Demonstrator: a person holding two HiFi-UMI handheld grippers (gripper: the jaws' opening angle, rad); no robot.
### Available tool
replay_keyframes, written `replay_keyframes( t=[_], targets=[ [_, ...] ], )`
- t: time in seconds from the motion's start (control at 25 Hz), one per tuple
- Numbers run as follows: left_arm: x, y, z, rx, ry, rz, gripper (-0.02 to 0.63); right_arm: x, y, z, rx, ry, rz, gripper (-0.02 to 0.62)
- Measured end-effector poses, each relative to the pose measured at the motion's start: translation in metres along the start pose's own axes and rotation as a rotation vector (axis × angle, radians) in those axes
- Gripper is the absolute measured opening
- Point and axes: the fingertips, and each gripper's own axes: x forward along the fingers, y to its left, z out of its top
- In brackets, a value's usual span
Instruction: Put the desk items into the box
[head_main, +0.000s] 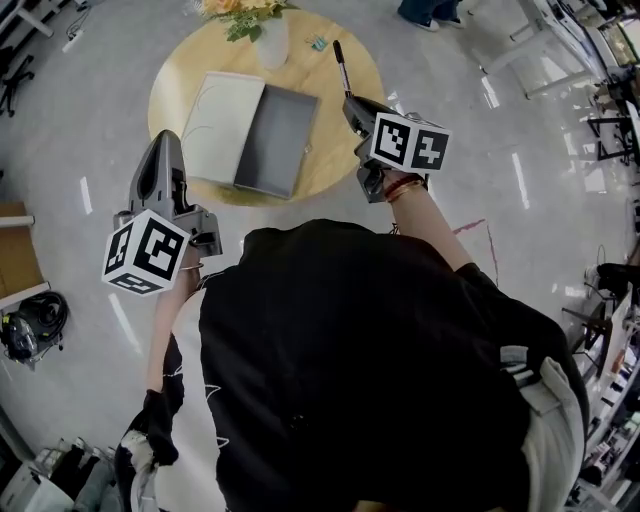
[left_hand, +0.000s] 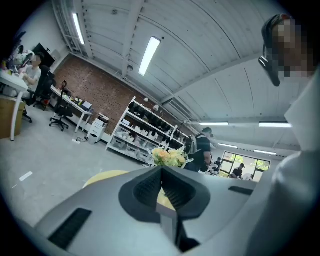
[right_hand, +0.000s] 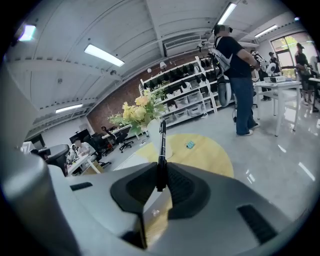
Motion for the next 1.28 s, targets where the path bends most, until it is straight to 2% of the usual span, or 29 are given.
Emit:
replay_keyframes(
  t=[0.32,0.56,1.0,1.28],
  targets=[
    [-0.042,0.001,-0.012,-0.013,-0.050,0.124,0.011,0.008,0.012,-0.016,-0.051,0.075,0.104,0.063],
    [-0.075,-0.002,-0.026,-0.026,-0.087,0.216,0.011,0.015,0.024,-0.033,-0.141,0.140,0.180,0.063],
    [-0.116,-0.012,-0.038,-0.029,-0.140,0.327,0.011,0.019,0.043,-0.061,-0.213,0.238,0.293,0.063],
    [-0.139,-0.012,-0.045,-0.041,-0.165,0.389,0.011,0.023,0.047,-0.086,-0.261,0.315,0.326,0.063]
  ],
)
